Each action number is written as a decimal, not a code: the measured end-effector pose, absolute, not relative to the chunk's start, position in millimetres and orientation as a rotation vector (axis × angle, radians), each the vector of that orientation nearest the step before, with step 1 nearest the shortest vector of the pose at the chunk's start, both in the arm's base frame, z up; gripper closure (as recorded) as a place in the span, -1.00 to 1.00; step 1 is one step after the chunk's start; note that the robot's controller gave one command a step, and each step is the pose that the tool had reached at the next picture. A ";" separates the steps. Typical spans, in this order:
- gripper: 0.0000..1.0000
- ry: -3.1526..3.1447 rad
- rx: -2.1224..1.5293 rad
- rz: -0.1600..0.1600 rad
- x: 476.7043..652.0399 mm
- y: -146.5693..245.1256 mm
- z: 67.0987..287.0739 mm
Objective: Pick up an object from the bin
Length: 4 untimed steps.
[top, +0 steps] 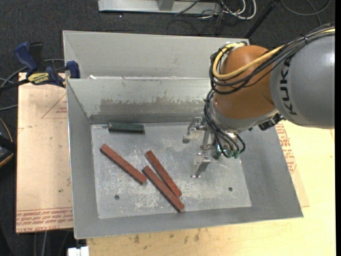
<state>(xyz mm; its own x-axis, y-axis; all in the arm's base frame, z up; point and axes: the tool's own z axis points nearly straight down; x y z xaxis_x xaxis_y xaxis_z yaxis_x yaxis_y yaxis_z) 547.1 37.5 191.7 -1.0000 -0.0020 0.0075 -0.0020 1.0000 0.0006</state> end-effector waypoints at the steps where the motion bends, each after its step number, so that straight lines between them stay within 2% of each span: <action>1: -1.00 -3.142 0.001 -0.002 548.8 37.3 196.3; 2: -1.00 -3.141 0.078 0.002 533.2 78.0 197.4; 3: -1.00 -3.147 -0.064 -0.004 524.7 98.3 141.2; 4: 1.00 -3.160 -0.035 -0.008 588.1 118.3 82.9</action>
Offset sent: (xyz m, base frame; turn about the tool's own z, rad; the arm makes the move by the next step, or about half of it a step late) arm -0.0369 0.1040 0.0076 -0.1257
